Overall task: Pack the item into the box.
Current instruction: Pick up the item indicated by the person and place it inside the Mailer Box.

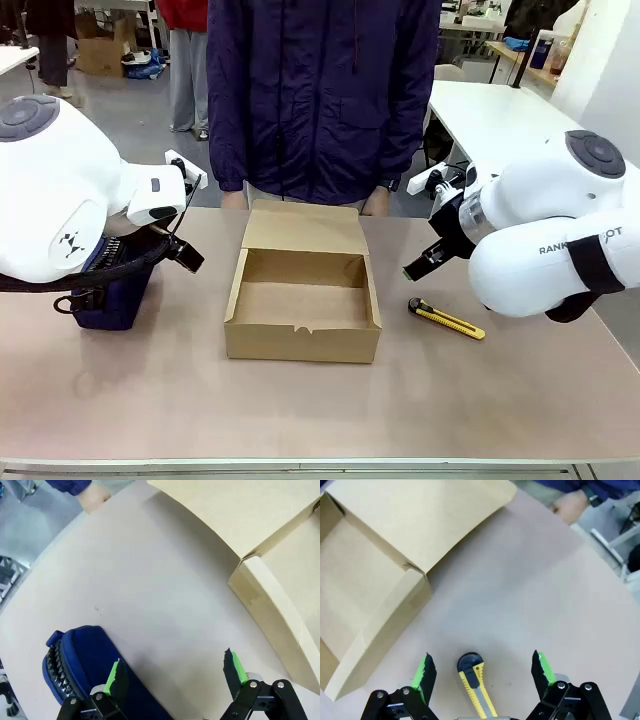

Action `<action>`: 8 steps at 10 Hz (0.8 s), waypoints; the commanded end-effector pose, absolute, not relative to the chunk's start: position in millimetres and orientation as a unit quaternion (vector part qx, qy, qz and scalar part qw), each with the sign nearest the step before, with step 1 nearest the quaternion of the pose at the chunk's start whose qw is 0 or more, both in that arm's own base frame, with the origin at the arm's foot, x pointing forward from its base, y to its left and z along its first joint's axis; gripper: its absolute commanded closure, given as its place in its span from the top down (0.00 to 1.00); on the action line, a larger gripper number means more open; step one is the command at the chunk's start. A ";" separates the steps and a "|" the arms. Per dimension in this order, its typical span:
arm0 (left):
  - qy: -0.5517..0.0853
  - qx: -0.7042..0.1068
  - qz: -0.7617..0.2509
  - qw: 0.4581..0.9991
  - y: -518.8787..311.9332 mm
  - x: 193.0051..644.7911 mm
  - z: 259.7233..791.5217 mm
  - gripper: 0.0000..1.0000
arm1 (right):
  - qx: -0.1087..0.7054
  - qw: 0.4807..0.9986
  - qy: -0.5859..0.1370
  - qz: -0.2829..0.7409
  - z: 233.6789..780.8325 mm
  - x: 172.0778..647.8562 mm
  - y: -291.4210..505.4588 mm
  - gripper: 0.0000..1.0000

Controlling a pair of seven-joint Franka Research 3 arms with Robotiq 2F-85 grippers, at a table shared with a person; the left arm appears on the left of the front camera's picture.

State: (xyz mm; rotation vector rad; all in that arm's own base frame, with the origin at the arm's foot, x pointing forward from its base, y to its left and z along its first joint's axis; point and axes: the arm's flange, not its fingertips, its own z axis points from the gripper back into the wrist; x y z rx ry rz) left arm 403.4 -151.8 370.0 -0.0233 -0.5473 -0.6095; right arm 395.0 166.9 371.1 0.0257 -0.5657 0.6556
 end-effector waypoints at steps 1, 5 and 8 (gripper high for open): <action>-0.266 -0.011 -0.296 0.917 -151.8 403.4 370.1 1.00 | 0.012 0.908 -0.274 0.318 371.1 395.0 166.9 1.00; -0.266 -0.011 -0.296 0.917 -151.8 403.4 370.1 1.00 | 0.012 0.908 -0.274 0.318 371.1 395.0 166.9 1.00; -0.266 -0.011 -0.296 0.917 -151.8 403.4 370.1 1.00 | 0.012 0.908 -0.274 0.318 371.1 395.0 166.9 1.00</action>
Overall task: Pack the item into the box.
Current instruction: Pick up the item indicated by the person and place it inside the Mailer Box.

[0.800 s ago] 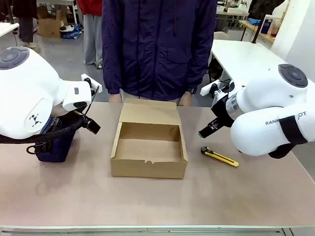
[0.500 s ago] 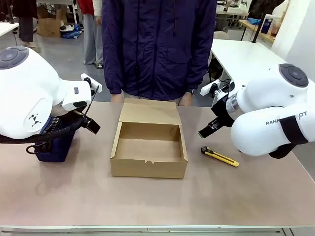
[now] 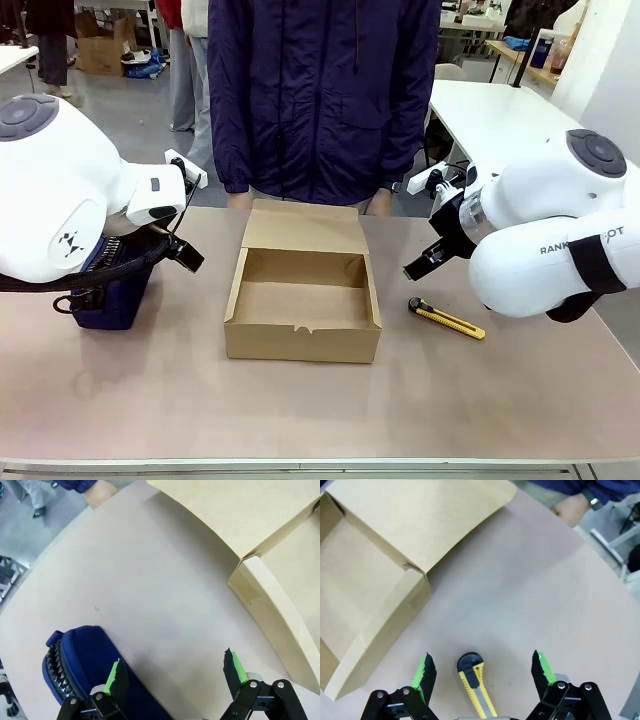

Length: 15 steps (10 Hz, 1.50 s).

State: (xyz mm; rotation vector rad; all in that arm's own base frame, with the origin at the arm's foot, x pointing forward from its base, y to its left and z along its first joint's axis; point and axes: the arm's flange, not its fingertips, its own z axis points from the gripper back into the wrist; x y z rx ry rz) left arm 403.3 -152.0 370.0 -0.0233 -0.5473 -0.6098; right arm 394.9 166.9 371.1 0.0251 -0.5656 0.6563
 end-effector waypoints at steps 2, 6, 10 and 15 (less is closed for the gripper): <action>-0.266 -0.011 -0.296 0.917 -151.8 403.4 370.1 1.00 | 0.012 0.908 -0.274 0.318 371.1 395.0 166.9 1.00; -0.266 -0.011 -0.296 0.917 -151.8 403.4 370.1 1.00 | 0.012 0.908 -0.274 0.318 371.1 395.0 166.9 1.00; -0.260 -0.038 -0.315 0.912 -142.0 389.6 405.4 1.00 | 0.037 0.917 -0.255 0.305 401.8 382.9 157.7 1.00; -0.221 -0.128 -0.242 0.936 -64.8 317.3 548.0 1.00 | 0.179 0.931 -0.248 0.199 525.8 295.5 71.8 1.00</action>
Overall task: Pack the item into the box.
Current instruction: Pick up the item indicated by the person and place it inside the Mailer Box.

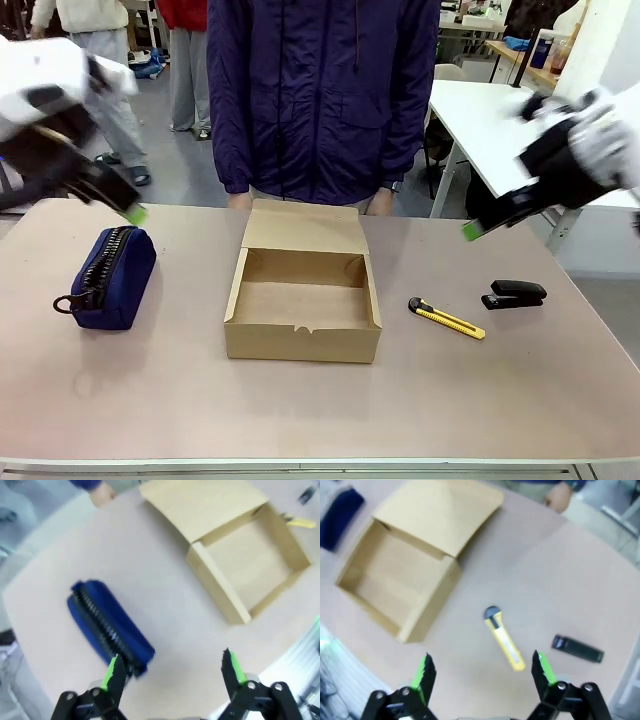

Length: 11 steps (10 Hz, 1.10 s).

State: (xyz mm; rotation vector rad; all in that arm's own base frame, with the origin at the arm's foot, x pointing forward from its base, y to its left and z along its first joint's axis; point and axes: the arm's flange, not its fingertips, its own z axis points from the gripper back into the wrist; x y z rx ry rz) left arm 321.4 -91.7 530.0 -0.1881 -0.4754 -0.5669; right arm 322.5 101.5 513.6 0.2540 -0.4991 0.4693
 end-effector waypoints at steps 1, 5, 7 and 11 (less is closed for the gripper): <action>-0.213 -0.208 -0.207 0.932 -33.6 312.1 559.3 1.00 | 0.222 0.925 -0.260 0.166 536.0 278.1 39.3 1.00; -0.220 -0.506 -0.007 0.834 131.7 315.2 524.9 1.00 | 0.423 0.852 -0.308 -0.004 527.9 233.3 -138.5 1.00; -0.242 -0.549 0.075 0.797 176.6 307.5 496.2 1.00 | 0.477 0.818 -0.313 -0.073 500.3 225.7 -204.6 1.00; -0.282 -0.562 0.125 0.768 177.3 304.1 464.7 1.00 | 0.462 0.801 -0.342 -0.170 446.5 222.6 -245.5 1.00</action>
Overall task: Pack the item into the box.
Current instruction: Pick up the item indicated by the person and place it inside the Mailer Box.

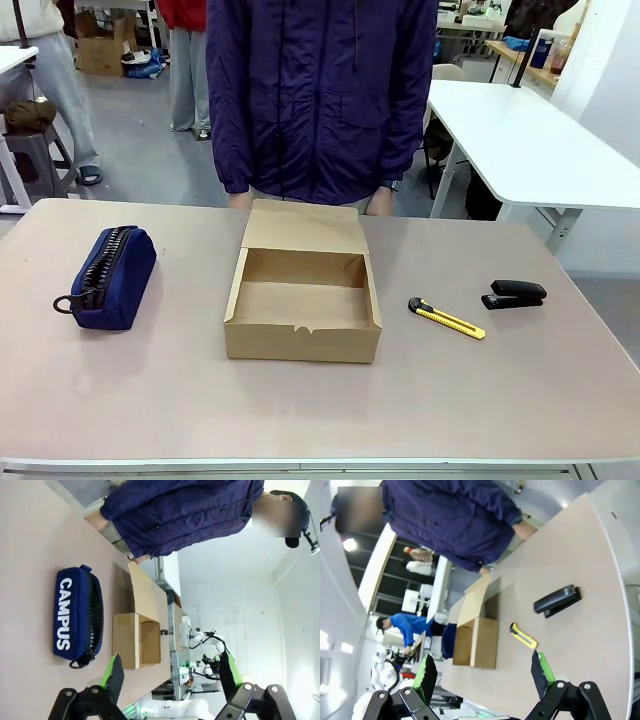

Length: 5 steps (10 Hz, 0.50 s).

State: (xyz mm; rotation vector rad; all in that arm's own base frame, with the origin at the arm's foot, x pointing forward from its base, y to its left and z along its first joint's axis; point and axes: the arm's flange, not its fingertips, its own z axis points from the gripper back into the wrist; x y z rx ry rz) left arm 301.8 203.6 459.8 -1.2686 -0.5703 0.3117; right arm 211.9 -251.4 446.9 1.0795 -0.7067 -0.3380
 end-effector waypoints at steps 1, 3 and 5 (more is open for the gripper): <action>-0.252 -0.583 0.144 0.759 212.2 296.8 463.7 1.00 | 0.510 0.784 -0.325 -0.140 457.0 206.8 -244.5 1.00; -0.252 -0.583 0.144 0.759 212.2 296.8 463.7 1.00 | 0.510 0.784 -0.325 -0.140 457.0 206.8 -244.5 1.00; -0.252 -0.583 0.144 0.759 212.2 296.8 463.7 1.00 | 0.510 0.784 -0.325 -0.140 457.0 206.8 -244.5 1.00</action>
